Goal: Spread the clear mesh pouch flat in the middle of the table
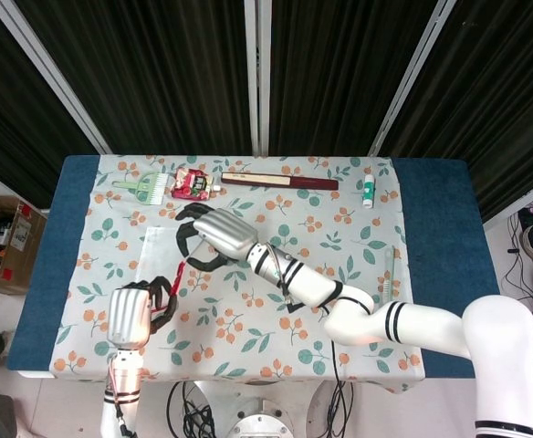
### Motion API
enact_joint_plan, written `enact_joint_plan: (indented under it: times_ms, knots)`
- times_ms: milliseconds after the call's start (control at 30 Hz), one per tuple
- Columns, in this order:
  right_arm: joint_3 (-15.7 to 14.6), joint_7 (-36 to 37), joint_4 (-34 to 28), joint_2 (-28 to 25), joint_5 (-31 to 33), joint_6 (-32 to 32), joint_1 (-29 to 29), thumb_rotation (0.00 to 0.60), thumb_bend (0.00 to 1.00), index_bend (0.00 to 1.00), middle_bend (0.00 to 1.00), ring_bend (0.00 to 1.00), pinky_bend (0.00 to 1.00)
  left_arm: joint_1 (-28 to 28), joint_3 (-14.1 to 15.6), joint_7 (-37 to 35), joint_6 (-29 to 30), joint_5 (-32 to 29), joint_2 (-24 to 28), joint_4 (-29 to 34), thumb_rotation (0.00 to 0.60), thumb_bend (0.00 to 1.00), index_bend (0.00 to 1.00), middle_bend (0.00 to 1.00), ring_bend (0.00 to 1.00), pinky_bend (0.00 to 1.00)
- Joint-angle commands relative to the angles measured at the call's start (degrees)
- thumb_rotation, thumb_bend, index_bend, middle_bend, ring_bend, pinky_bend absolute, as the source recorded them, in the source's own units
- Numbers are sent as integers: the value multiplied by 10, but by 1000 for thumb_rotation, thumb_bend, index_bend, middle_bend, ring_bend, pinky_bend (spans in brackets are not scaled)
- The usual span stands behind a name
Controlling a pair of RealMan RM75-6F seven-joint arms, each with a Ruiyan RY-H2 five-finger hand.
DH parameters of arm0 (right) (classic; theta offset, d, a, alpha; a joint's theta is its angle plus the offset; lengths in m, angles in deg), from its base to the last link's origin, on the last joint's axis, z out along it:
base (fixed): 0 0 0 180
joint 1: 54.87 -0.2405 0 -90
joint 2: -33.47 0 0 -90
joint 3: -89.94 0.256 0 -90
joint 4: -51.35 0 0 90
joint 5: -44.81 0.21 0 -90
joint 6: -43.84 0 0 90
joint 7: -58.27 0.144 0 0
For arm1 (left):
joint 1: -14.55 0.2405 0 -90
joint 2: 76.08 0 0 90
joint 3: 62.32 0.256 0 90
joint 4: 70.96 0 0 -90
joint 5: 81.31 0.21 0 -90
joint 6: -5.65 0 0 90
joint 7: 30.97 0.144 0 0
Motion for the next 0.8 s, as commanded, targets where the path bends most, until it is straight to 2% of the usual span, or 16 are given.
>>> enact_joint_plan:
  times_ms: [33, 300, 533, 800]
  knots:
    - [1, 2, -1, -2, 0, 4, 3, 600, 396, 1000, 449, 168, 110, 0, 1, -1, -2, -2, 0, -1, 600, 423, 759, 768, 717, 739]
    - [1, 6, -14, -16, -6, 19, 15, 600, 395, 1000, 450, 168, 110, 1, 4, -5, -17, -22, 1, -16, 600, 424, 759, 768, 718, 739]
    - [-8, 5, -42, -49, -15, 33, 37, 600, 395, 1000, 451, 168, 110, -5, 5, 1, -53, -58, 4, -56, 600, 425, 760, 768, 718, 739]
    - [-49, 1, -85, -95, -42, 45, 78, 600, 395, 1000, 454, 168, 110, -24, 12, 24, -103, -83, 6, -101, 600, 425, 761, 768, 717, 739]
